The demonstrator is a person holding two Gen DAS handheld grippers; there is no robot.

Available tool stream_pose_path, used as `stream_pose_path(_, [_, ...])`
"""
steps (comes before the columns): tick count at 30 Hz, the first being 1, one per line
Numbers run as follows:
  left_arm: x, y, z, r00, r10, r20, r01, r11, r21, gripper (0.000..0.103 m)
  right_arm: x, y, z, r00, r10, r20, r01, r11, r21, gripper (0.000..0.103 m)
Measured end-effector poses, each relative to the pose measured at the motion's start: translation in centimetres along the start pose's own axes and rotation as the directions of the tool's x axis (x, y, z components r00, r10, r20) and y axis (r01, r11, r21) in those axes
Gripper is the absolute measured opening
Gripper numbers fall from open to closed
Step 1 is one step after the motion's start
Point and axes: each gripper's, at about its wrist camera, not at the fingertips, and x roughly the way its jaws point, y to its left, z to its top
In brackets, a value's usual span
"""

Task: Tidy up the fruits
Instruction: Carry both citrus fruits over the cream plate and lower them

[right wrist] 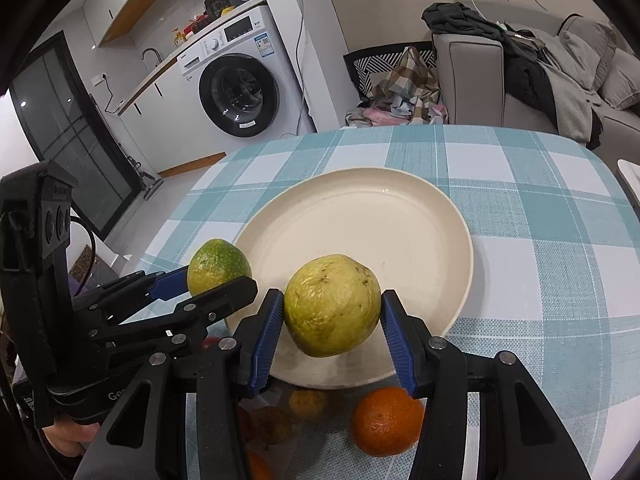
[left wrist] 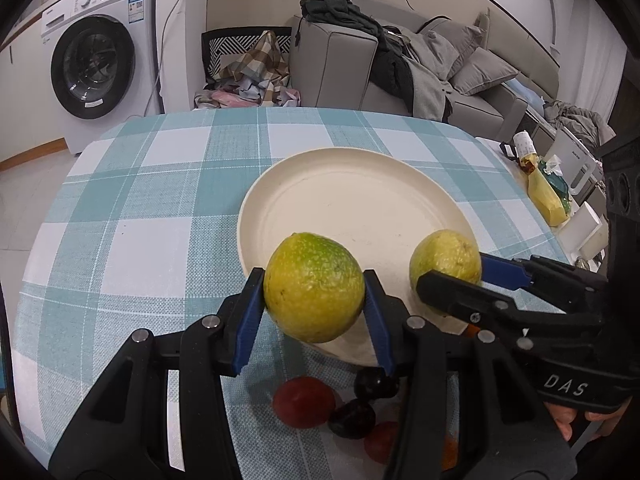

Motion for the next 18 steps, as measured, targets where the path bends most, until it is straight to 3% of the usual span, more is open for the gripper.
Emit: stream_pose_path(18, [1.7, -0.8, 0.1, 1.000, 0.008, -0.021, -0.007, 0.999, 0.039, 0.045, 1.2, -1.4, -0.5, 1.000, 0.014, -0.016, -0.013, 0.999, 0.030, 0.051])
